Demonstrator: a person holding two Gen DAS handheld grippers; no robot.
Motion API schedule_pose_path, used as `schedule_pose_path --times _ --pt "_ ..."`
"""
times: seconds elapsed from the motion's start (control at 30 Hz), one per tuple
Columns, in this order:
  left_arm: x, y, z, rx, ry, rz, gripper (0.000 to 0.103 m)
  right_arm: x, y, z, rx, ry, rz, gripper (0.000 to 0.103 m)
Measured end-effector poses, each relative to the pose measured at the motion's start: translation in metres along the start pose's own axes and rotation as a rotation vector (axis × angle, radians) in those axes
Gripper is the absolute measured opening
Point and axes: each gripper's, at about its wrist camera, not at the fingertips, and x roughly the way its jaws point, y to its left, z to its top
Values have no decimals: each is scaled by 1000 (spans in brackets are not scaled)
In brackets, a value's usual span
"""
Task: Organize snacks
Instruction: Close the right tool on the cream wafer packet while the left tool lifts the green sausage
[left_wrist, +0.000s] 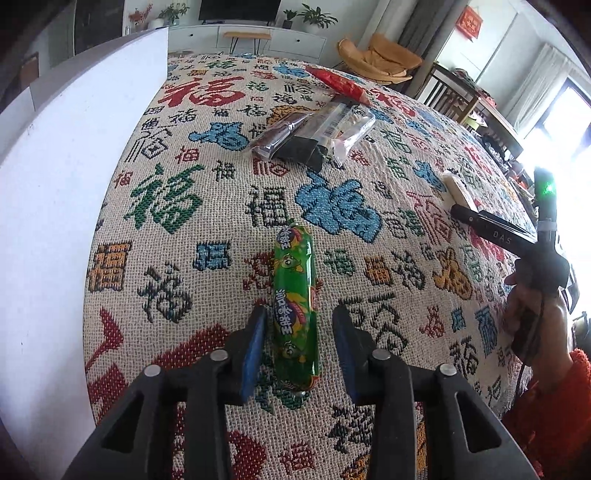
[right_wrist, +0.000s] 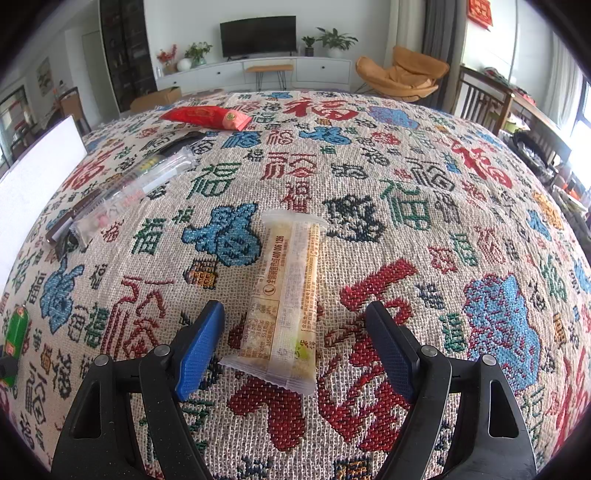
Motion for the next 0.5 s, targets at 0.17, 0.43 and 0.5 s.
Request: schedule_pose_path --times 0.17,0.43,0.5 --pt "13 -29 -1 158 -11 125 59 0 0 0 4 0 5 82" --pt "4 -11 -5 52 -60 111 22 -2 -79 21 407 160 369 83" --pt "1 -5 -7 9 -67 89 22 -3 -81 34 421 233 335 84"
